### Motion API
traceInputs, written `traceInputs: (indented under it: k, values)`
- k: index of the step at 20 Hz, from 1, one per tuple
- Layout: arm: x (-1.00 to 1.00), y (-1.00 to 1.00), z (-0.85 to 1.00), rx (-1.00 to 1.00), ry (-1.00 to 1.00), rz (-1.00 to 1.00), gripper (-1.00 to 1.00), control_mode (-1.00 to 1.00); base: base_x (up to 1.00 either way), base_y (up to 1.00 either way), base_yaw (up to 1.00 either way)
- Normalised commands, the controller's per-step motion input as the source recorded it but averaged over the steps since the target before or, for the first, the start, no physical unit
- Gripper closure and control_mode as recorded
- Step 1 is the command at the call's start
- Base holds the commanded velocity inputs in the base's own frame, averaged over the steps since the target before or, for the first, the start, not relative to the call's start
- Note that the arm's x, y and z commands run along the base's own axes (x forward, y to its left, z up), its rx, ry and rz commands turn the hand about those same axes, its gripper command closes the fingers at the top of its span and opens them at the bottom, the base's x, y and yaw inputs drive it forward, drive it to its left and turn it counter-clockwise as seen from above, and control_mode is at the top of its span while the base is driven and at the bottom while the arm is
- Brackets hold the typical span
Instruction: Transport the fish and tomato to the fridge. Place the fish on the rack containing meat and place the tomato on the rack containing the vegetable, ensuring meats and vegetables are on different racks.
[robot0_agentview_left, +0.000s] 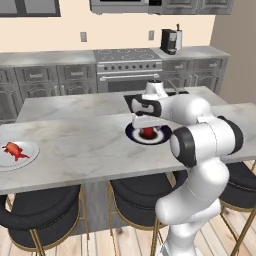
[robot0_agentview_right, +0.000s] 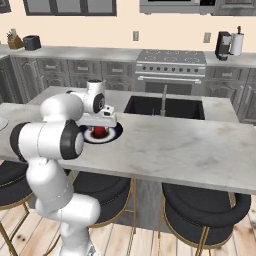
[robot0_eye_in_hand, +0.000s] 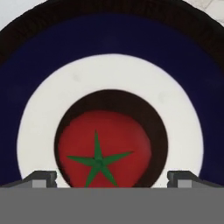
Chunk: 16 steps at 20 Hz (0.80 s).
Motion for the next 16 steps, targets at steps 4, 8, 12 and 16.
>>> traceInputs:
  k: [4, 8, 12, 16]
  values:
    - [0.17, 0.0, -0.07, 0.0, 0.0, 0.0, -1.0, -1.0, 0.0, 0.0, 0.0]
    - [0.13, 0.0, -0.13, 0.0, 0.01, 0.0, -1.0, -1.0, 0.0, 0.0, 0.0]
    - [0.0, 0.0, -0.15, 0.0, 0.09, 0.0, -1.0, -1.0, 0.0, 0.0, 0.0]
    - [0.0, 0.0, -0.1, 0.0, 0.08, 0.0, -1.0, -1.0, 0.0, 0.0, 0.0]
